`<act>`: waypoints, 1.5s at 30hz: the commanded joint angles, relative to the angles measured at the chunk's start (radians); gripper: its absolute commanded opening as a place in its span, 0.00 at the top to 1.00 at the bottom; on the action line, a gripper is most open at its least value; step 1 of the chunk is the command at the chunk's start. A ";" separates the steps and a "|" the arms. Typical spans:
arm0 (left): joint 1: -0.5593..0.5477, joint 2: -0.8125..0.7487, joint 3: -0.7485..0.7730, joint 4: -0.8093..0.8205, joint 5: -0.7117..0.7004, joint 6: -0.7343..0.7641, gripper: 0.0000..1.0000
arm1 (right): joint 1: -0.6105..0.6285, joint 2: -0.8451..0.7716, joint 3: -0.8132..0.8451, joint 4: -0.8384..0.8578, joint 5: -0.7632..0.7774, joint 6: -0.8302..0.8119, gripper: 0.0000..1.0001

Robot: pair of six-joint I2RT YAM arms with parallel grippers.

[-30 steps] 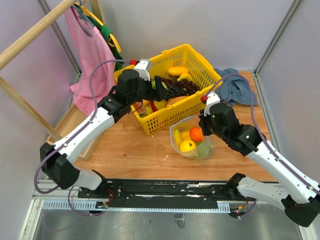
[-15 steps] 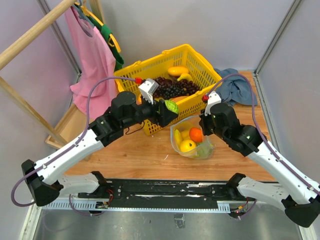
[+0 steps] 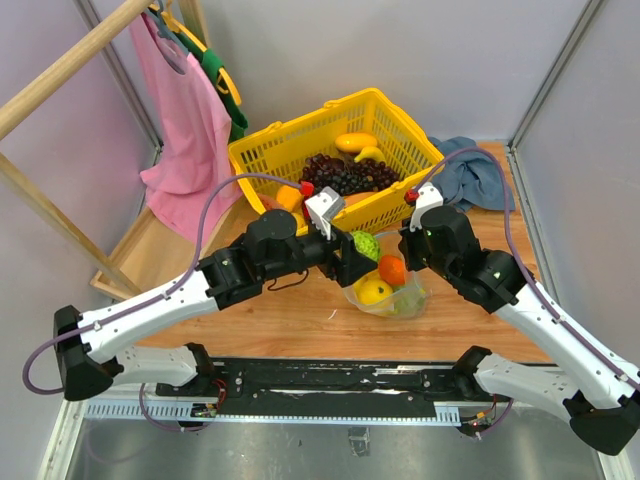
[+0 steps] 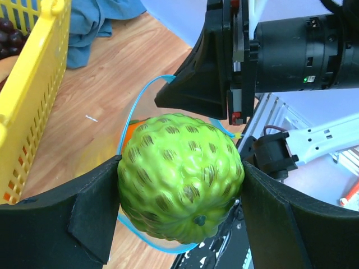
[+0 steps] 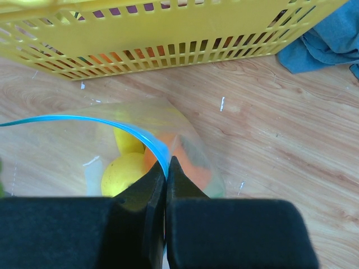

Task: Place the food in the zip-top bag and seal the zipper
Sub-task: Place the fake fruit in the zipper food storage bag.

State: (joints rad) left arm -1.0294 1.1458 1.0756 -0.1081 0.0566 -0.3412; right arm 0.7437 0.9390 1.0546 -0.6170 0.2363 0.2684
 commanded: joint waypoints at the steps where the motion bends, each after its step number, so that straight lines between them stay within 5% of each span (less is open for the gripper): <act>1: -0.025 0.045 0.018 0.055 -0.047 0.031 0.65 | -0.014 -0.010 0.012 0.019 0.031 0.026 1.00; 11: -0.088 0.159 0.077 0.018 -0.121 0.079 0.60 | -0.014 -0.008 0.014 0.014 0.023 0.032 0.99; 21: -0.131 0.255 0.148 -0.105 -0.301 0.158 0.40 | -0.014 -0.011 0.016 0.010 0.009 0.033 0.99; 29: -0.210 0.169 0.061 -0.017 -0.307 0.271 0.34 | -0.014 -0.011 0.014 0.008 0.010 0.034 0.99; 45: -0.210 0.346 0.154 -0.085 -0.645 0.240 0.16 | -0.014 -0.023 0.005 -0.003 -0.015 0.035 0.99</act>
State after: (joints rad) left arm -1.2385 1.4708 1.1851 -0.2047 -0.4690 -0.0998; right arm 0.7437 0.9314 1.0546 -0.6197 0.2295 0.2882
